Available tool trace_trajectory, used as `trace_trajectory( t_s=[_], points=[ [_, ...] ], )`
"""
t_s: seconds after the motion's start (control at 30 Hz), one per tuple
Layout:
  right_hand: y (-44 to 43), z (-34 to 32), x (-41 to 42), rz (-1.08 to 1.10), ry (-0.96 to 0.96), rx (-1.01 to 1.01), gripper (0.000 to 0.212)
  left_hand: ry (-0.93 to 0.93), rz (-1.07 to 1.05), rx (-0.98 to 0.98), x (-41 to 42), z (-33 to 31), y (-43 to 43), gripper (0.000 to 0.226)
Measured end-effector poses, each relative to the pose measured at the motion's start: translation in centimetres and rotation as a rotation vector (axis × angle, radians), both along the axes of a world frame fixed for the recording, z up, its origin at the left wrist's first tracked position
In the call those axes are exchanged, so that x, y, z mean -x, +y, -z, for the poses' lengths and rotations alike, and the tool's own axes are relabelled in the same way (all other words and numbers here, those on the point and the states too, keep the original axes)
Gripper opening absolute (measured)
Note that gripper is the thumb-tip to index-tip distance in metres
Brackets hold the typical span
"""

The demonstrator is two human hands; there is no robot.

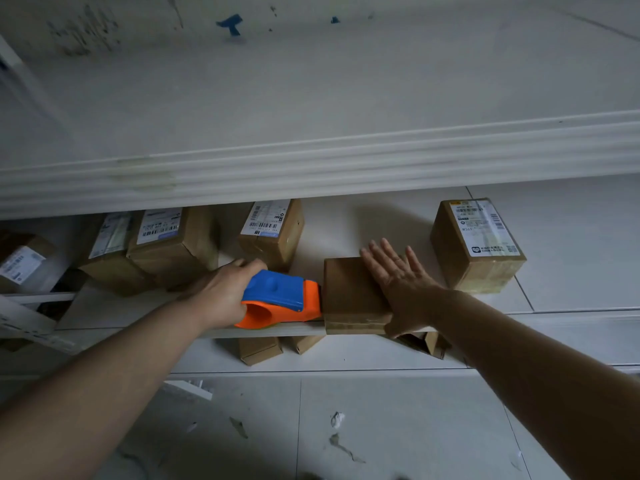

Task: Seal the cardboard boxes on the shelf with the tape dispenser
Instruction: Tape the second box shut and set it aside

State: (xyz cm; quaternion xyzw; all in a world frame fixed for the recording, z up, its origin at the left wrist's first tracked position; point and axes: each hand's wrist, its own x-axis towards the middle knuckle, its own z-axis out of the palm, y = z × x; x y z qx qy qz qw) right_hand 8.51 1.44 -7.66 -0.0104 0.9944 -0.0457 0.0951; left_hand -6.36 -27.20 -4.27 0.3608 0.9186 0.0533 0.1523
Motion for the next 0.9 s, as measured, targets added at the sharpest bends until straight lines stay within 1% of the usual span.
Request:
trace_trajectory(
  t_s=[0.07,0.13,0.3,0.37,0.43,0.5,0.57,0.63,0.7,0.77,0.83,0.9],
  points=[
    [-1.5,0.5,-0.4,-0.092,0.066,-0.057,0.134,0.006,0.008,0.007,0.1,0.1,0.2,0.067],
    [-2.6,1.2,-0.5,-0.162,0.071,-0.075,0.127,0.017,0.009,0.017,0.2,0.1,0.2,0.067],
    [-3.1,1.2,0.2,-0.192,0.058,-0.08,0.117,0.014,-0.01,0.029,0.0,0.4,0.1,0.068],
    [-3.6,1.2,0.4,-0.218,0.024,-0.087,0.116,0.009,-0.023,0.033,-0.2,0.5,0.0,0.068],
    [-4.2,0.9,0.8,-0.189,0.026,-0.067,0.117,0.008,-0.036,0.029,-0.4,0.6,-0.2,0.068],
    [-4.9,0.2,1.7,-0.097,0.038,-0.033,0.122,0.007,-0.03,0.023,-0.6,0.4,-0.3,0.068],
    [-5.9,-0.5,2.8,-0.01,-0.014,-0.021,0.127,0.008,-0.03,0.027,-0.9,0.2,-0.2,0.07],
    [-6.6,-1.0,3.7,0.026,-0.076,-0.047,0.123,0.016,-0.032,0.018,-1.0,-0.2,-0.3,0.07],
    [-6.8,-1.8,4.2,0.038,-0.062,-0.043,0.123,0.02,-0.019,-0.04,-1.0,-0.8,-0.7,0.068],
    [-6.3,-3.1,4.2,0.052,-0.003,0.036,0.126,0.016,-0.018,-0.16,-1.0,-2.1,-1.3,0.064],
    [-5.4,-4.2,3.8,0.106,0.06,0.25,0.132,0.025,-0.035,-0.265,-1.0,-3.7,-1.7,0.058],
    [-4.5,-4.7,2.9,0.151,0.084,0.483,0.137,0.03,-0.032,-0.304,-1.3,-5.4,-1.5,0.057]
  ],
)
